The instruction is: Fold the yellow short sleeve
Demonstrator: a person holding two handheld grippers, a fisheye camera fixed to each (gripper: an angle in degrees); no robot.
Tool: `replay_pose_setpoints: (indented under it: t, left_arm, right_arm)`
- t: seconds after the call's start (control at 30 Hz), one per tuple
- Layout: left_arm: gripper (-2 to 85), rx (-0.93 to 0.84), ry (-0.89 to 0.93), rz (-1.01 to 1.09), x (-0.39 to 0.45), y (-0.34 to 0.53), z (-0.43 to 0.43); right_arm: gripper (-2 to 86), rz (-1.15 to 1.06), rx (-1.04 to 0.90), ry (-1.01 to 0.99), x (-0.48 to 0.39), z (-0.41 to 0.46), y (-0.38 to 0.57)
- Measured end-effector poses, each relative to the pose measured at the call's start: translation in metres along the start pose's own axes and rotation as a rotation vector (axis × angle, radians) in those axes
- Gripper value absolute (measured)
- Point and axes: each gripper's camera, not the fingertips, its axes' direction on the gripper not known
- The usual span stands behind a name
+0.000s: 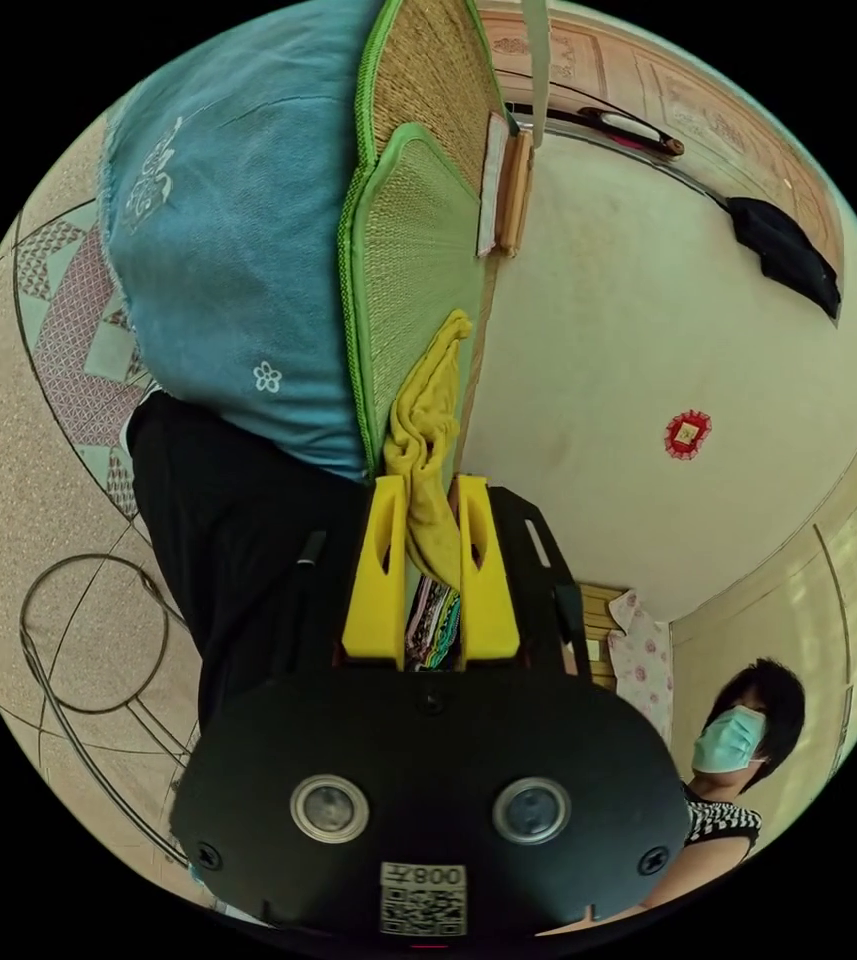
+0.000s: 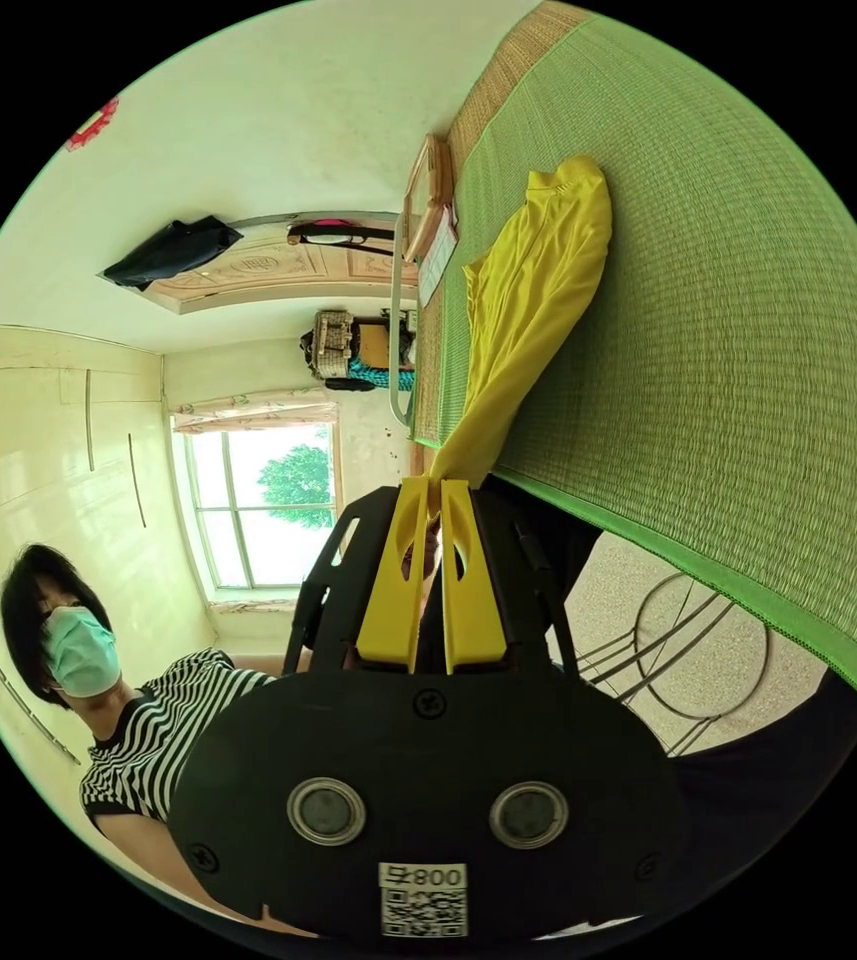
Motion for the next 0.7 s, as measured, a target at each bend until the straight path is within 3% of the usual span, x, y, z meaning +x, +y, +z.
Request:
replay_pose_setpoints:
  t: [0.37,0.7]
  left_arm:
    - [10.1,-0.002,-0.070,-0.055,0.038,-0.049,0.010]
    - [4.4,-0.045,-0.071,0.006,0.129,-0.094,0.037]
  right_arm:
    - [2.1,-0.005,0.000,0.002,0.060,-0.011,0.018]
    - [2.0,0.005,0.006,0.009,0.145,-0.037,0.045]
